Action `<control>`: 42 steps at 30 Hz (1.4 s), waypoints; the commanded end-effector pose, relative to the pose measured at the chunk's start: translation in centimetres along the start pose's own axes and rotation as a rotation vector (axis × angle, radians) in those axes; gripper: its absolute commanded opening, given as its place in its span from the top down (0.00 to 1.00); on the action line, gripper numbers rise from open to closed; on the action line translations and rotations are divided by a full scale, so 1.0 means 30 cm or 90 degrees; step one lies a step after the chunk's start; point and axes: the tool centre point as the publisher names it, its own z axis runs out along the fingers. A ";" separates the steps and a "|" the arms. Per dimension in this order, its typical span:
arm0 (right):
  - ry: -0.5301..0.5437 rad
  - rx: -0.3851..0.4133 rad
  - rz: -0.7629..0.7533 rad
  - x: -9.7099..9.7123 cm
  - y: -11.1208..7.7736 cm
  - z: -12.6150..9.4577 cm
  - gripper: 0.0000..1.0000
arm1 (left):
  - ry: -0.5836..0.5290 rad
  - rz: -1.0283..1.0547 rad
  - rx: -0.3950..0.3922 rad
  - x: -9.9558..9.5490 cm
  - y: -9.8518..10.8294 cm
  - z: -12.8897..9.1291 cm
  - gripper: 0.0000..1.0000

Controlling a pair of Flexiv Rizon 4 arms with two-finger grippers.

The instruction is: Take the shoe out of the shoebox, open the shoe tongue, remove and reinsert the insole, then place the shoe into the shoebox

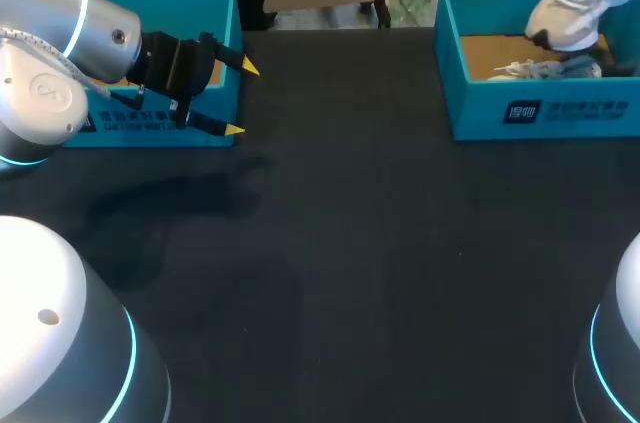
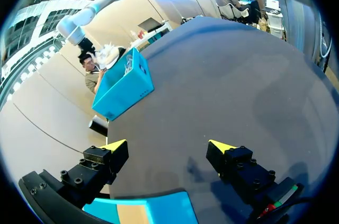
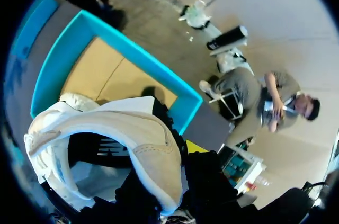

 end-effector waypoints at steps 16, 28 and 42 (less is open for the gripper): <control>0.001 0.073 0.359 0.022 -0.046 -0.001 1.00 | 0.000 0.000 -0.001 0.002 -0.001 -0.002 0.00; 0.001 0.073 0.359 0.022 -0.046 -0.001 1.00 | 0.000 0.000 -0.001 0.002 -0.001 -0.002 0.00; -0.008 0.068 0.470 0.075 -0.016 0.051 1.00 | 0.000 0.000 -0.001 0.002 -0.001 -0.002 0.00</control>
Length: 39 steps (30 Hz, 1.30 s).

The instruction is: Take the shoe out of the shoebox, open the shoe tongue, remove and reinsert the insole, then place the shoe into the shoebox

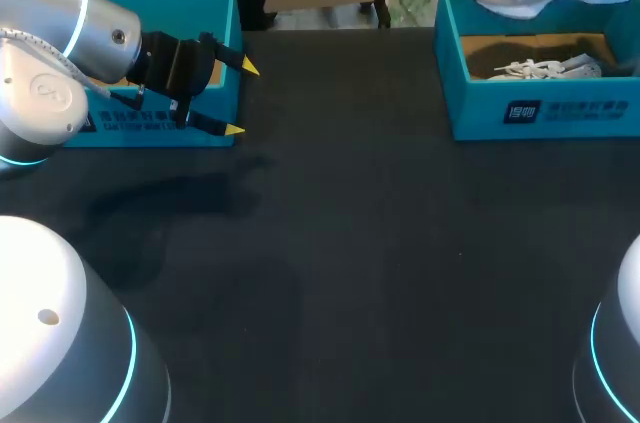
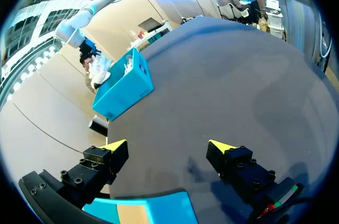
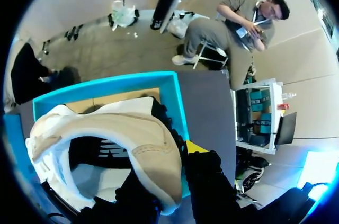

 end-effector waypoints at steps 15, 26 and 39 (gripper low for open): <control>-0.021 -0.016 0.018 0.052 -0.012 0.125 1.00 | 0.000 0.000 -0.001 0.002 -0.001 -0.002 0.00; -0.019 0.000 0.022 0.078 -0.018 0.214 1.00 | 0.000 0.000 -0.001 0.002 -0.001 -0.002 0.00; -0.013 0.005 0.025 0.110 -0.023 0.314 1.00 | 0.000 0.000 -0.001 0.002 -0.001 -0.002 0.00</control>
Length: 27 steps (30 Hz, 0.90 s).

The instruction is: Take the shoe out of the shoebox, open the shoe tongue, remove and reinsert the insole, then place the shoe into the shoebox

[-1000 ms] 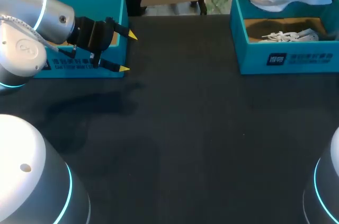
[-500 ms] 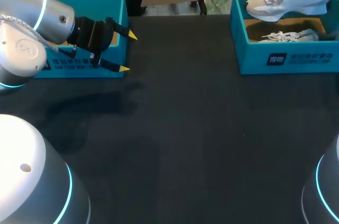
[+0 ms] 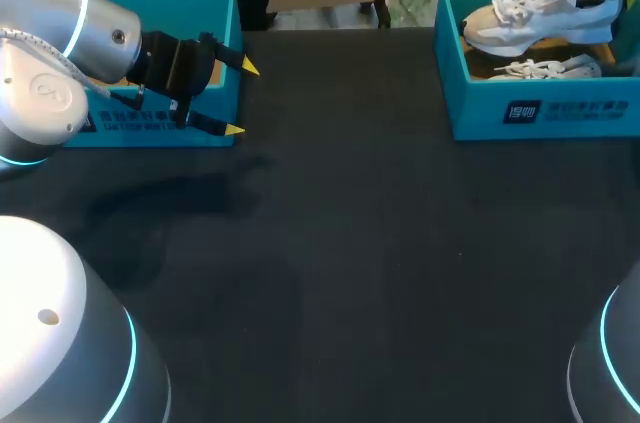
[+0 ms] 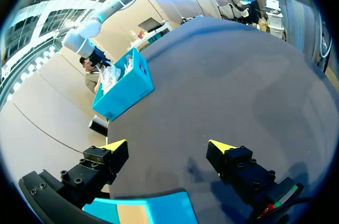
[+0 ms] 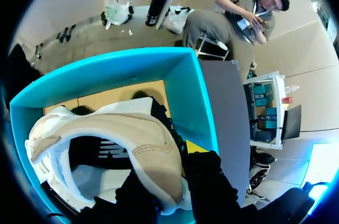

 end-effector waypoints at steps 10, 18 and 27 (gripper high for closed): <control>0.014 -0.001 -0.001 0.033 0.028 0.109 1.00 | 0.000 0.000 -0.001 0.002 -0.002 -0.002 0.00; 0.008 -0.011 -0.023 0.046 0.039 0.150 1.00 | 0.000 0.000 -0.001 0.002 -0.002 -0.002 0.00; 0.021 -0.005 -0.028 0.070 0.039 0.196 1.00 | 0.000 0.000 -0.001 0.002 -0.002 -0.002 0.00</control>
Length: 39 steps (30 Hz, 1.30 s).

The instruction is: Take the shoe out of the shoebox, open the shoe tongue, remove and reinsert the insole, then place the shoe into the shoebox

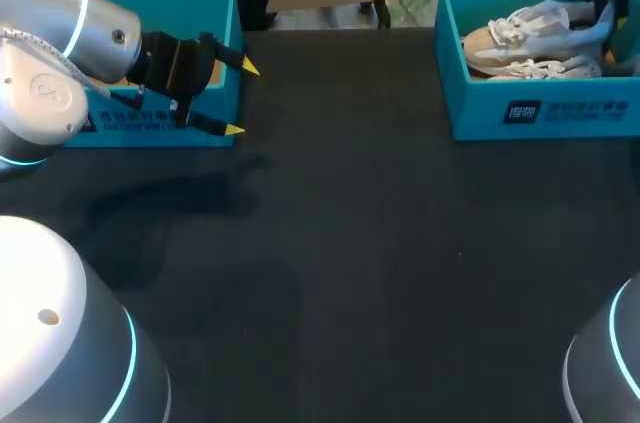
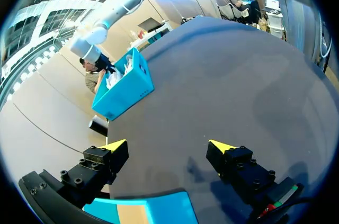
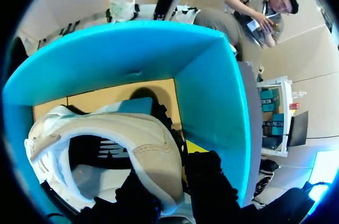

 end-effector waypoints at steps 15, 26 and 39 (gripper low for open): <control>0.015 0.021 0.025 0.013 0.021 0.075 0.97 | 0.000 0.000 -0.001 0.002 -0.002 -0.002 0.00; 0.012 0.018 0.030 -0.003 0.023 0.076 0.69 | 0.000 0.000 -0.001 0.002 -0.002 -0.002 0.00; 0.003 0.000 0.044 -0.039 0.027 0.036 0.13 | 0.000 0.000 -0.001 0.002 -0.002 -0.002 0.00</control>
